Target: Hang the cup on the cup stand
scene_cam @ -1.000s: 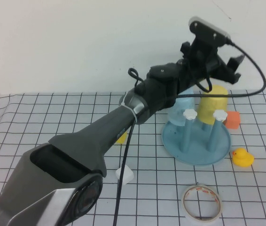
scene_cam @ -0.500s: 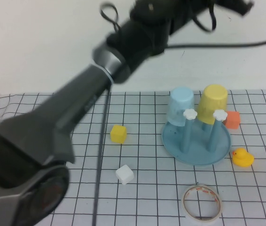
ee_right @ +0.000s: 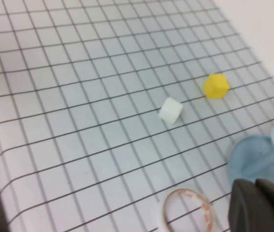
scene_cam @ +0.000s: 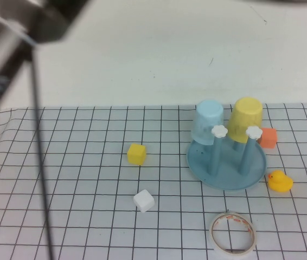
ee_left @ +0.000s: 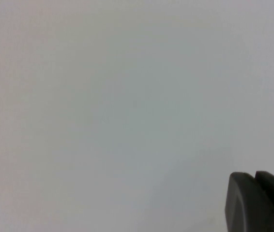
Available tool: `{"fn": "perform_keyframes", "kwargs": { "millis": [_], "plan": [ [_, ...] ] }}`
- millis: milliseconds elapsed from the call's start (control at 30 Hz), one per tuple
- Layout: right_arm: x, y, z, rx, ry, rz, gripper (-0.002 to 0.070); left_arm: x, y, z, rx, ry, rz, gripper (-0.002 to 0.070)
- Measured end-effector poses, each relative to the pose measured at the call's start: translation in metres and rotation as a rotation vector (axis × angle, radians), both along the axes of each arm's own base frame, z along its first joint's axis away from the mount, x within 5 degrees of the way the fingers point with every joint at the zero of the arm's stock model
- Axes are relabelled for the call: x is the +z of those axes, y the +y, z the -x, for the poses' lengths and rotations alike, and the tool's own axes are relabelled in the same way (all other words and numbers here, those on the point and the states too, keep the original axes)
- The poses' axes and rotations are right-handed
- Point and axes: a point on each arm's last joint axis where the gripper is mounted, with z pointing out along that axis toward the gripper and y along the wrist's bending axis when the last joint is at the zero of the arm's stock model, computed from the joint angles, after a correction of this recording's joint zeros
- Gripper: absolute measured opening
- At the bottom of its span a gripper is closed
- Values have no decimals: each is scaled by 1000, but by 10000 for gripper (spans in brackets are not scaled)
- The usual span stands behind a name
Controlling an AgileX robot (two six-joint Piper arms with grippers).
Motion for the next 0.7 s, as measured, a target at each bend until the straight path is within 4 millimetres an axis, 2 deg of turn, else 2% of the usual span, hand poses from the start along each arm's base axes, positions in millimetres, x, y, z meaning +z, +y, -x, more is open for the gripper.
{"fn": "perform_keyframes", "kwargs": {
  "millis": [133,233,367,467,567,700],
  "plan": [
    [5,0,-4,1,-89,0,-1,21,33,15,156,37,-73,0],
    [12,1,-8,10,-202,-8,-1,42,58,33,240,20,-76,0],
    [21,2,-12,30,-346,-17,-1,74,95,68,334,-7,-63,0],
    [24,3,-13,34,-387,-31,-1,94,127,100,399,8,-40,0],
    [25,3,-13,21,-374,-52,-1,106,156,129,450,43,-25,0],
    [25,3,-13,-14,-324,-103,-1,110,186,162,491,55,-9,0]
  ]
}}
